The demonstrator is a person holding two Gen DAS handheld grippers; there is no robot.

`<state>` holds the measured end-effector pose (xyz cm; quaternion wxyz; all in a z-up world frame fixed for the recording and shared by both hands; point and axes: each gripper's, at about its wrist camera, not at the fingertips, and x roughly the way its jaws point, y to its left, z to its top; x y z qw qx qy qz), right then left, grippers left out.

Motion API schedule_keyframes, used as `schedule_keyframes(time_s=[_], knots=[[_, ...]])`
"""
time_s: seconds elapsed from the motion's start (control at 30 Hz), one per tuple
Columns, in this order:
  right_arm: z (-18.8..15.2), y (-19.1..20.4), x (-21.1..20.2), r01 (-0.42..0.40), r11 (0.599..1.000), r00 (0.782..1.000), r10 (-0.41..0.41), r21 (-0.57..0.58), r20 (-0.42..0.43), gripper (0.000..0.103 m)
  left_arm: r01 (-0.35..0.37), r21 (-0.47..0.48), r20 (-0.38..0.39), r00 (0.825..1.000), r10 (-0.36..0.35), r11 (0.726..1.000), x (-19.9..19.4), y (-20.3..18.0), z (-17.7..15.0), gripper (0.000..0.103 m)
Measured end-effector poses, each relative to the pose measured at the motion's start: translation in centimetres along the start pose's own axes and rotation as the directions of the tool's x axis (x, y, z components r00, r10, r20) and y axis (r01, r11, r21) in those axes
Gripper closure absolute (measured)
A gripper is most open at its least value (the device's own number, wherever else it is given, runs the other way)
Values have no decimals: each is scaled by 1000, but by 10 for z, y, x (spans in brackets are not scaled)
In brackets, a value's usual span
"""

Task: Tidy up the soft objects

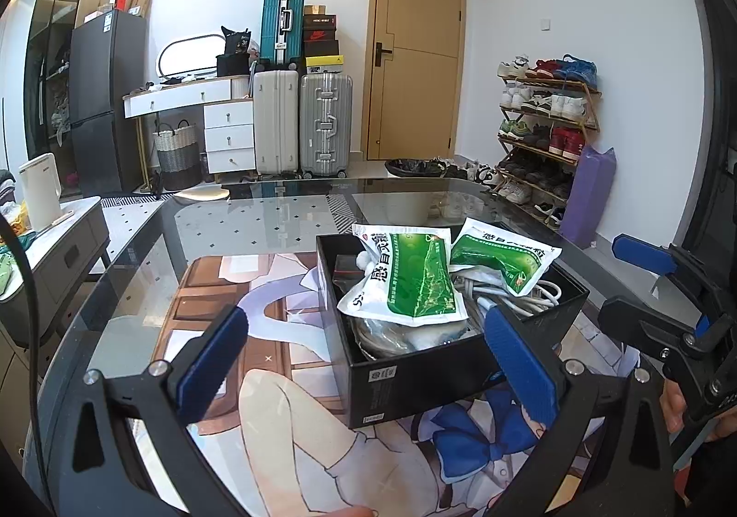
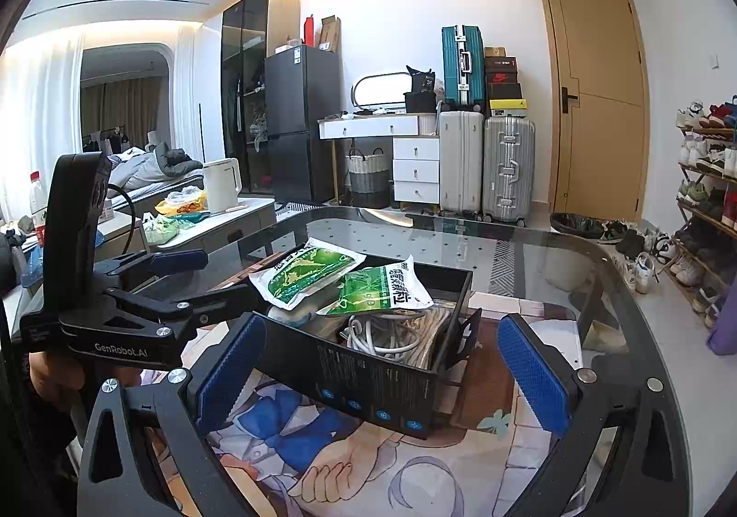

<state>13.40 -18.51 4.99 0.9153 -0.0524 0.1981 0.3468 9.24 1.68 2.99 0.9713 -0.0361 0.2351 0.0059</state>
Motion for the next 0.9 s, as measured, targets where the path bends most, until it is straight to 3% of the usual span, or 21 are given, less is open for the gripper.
schedule_keyframes(time_s=[0.9], knots=[[2, -2, 0, 0, 1000, 1000, 0, 0, 2, 1, 1, 0, -3, 1000, -1, 1000, 2, 2, 1, 0]])
